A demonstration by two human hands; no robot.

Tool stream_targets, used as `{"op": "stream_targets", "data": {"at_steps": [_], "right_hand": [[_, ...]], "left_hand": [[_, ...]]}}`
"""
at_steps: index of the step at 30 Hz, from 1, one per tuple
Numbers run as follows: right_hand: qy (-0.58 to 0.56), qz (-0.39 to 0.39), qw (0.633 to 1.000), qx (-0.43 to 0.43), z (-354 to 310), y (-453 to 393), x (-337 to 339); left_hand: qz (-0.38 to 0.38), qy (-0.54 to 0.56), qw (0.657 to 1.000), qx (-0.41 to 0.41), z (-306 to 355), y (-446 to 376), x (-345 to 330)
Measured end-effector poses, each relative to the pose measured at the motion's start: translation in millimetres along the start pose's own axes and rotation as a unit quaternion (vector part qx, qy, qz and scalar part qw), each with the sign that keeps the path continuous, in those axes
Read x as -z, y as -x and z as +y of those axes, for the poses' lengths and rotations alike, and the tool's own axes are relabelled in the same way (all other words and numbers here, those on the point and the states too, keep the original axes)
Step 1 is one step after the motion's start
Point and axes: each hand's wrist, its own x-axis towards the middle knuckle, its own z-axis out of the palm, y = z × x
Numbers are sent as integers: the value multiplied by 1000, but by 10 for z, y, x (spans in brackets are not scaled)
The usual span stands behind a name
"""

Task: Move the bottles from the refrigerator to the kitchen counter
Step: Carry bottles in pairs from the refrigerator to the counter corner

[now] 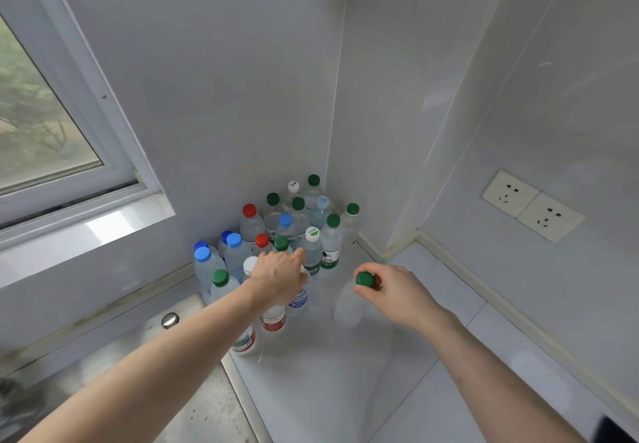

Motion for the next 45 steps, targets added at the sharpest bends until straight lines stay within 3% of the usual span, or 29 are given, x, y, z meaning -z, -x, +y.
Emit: {"op": "stream_targets", "data": {"at_steps": [9, 19, 33, 39, 45], "right_hand": [[22, -12, 999, 29, -109, -468, -128], [57, -33, 997, 44, -256, -807, -278], [67, -55, 996, 12, -319, -893, -525], [32, -53, 998, -31, -304, -714, -552], [-110, 20, 991, -68, -376, -141, -570]], "left_hand": [[4, 3, 999, 38, -89, -114, -36], [57, 7, 998, 13, -191, -62, -64], [65, 59, 992, 89, -137, -68, -156], [96, 69, 991, 65, -119, 143, -147], [111, 172, 977, 52, -58, 672, 28]]}}
